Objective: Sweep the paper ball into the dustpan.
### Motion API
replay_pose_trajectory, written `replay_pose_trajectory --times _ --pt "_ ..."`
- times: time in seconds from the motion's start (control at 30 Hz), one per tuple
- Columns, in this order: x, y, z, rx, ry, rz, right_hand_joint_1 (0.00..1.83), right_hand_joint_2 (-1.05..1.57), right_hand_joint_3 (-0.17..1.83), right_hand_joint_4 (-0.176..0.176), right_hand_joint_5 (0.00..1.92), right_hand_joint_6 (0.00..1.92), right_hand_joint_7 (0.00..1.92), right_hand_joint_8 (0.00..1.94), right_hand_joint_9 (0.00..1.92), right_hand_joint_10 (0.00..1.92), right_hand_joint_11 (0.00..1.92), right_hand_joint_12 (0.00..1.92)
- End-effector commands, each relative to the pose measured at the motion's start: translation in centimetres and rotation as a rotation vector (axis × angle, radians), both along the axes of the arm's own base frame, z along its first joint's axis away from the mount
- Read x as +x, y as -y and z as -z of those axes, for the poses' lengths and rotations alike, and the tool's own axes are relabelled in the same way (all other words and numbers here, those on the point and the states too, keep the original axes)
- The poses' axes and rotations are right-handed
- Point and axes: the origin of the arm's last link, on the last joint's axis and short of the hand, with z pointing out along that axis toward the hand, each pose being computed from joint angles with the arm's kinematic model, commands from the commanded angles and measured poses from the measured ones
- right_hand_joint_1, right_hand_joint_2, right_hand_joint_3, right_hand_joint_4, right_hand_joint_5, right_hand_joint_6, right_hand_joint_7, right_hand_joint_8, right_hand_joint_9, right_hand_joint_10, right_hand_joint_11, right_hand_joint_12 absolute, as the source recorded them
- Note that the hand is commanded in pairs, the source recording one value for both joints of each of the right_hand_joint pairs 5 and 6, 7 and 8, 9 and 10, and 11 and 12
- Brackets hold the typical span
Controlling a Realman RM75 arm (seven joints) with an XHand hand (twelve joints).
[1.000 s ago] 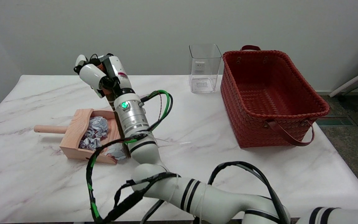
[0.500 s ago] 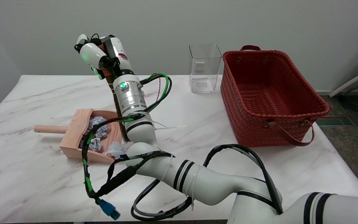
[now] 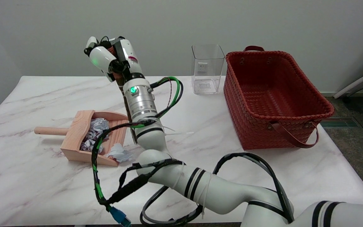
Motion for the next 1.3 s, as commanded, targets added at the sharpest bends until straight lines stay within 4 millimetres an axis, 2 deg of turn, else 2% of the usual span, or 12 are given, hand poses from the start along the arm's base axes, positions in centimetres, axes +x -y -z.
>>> replay_pose_trajectory --times 0.03,0.2,0.5,0.7,1.0,1.3 --pt "-3.9 -5.4 0.6 0.002 -0.024 0.071 0.81 1.54 1.22 0.0 1.92 1.92 1.92 1.92 1.92 1.92 1.8 1.8" --pt "-3.4 -6.3 2.4 0.009 -0.08 0.08 0.81 1.56 1.23 0.0 1.92 1.92 1.92 1.92 1.92 1.92 1.79 1.79" --pt "-4.2 -6.4 3.6 0.051 -0.116 0.093 0.82 1.55 1.27 0.0 1.92 1.92 1.92 1.92 1.92 1.92 1.79 1.79" --pt "-4.1 -4.8 3.6 0.059 -0.133 0.088 0.83 1.51 1.32 0.0 1.92 1.92 1.92 1.92 1.92 1.92 1.8 1.8" --pt "-5.5 -3.0 5.0 0.106 -0.14 0.097 0.83 1.28 1.5 0.0 1.92 1.92 1.92 1.92 1.92 1.92 1.85 1.85" --pt "-2.8 -1.4 6.3 0.093 -0.174 0.037 0.8 1.17 1.48 0.0 1.92 1.92 1.92 1.92 1.92 1.92 1.91 1.91"
